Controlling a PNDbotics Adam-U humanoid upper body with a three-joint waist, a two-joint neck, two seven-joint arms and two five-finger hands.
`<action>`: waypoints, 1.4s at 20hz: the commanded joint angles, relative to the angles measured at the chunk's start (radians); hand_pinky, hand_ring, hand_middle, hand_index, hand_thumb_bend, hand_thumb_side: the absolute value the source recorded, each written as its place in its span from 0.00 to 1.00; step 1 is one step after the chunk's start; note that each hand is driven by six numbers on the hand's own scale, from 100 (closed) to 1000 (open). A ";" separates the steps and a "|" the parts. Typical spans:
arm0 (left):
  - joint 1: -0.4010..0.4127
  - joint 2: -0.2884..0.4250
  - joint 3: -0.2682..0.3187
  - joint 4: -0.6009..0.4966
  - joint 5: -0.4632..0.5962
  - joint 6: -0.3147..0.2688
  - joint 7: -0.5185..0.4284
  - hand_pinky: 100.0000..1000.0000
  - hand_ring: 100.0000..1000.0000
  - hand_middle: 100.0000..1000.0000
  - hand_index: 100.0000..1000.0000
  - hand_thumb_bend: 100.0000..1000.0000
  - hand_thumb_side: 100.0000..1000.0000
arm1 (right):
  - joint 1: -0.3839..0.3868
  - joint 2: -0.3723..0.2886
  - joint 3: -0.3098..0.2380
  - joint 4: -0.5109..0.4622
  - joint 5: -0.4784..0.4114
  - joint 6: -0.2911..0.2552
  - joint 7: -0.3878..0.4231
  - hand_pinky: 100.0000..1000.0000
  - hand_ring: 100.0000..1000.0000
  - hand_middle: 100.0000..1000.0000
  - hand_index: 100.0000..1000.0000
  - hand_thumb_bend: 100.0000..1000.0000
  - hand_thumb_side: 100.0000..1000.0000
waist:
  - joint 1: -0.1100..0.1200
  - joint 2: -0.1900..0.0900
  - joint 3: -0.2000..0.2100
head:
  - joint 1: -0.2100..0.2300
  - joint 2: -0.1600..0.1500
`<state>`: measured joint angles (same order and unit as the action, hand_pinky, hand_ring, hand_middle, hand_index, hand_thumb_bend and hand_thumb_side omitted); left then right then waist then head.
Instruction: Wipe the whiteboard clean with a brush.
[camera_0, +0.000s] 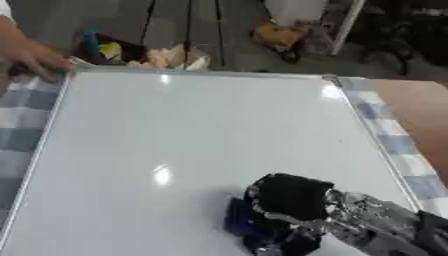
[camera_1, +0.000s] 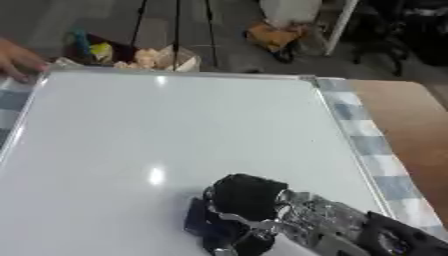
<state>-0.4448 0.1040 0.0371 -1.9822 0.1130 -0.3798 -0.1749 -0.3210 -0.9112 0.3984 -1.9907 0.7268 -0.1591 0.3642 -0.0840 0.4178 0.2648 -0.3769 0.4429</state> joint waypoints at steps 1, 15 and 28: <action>-0.012 0.004 -0.002 -0.018 0.001 -0.001 -0.002 0.30 0.67 0.55 0.44 0.01 0.92 | 0.009 -0.021 -0.016 -0.009 0.018 -0.035 0.017 0.56 0.62 0.35 0.35 0.00 0.29 | 0.002 -0.025 -0.003 | 0.000 -0.001; -0.009 0.004 -0.001 -0.018 0.002 0.001 0.000 0.30 0.67 0.55 0.44 0.01 0.92 | 0.013 -0.024 -0.043 -0.009 0.111 -0.075 -0.019 0.64 0.71 0.61 0.42 0.00 0.71 | 0.008 -0.033 -0.010 | -0.002 -0.002; -0.004 0.007 0.001 -0.018 0.002 -0.002 0.033 0.32 0.68 0.56 0.46 0.02 0.92 | 0.024 -0.037 -0.077 -0.009 0.129 -0.097 -0.090 0.67 0.73 0.65 0.44 0.00 0.83 | 0.015 -0.054 -0.018 | -0.041 -0.044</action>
<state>-0.4415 0.1040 0.0353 -1.9822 0.1132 -0.3818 -0.1495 -0.2940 -0.9161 0.3387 -1.9911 0.8516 -0.2551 0.2838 -0.0730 0.3868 0.2477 -0.4153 0.4149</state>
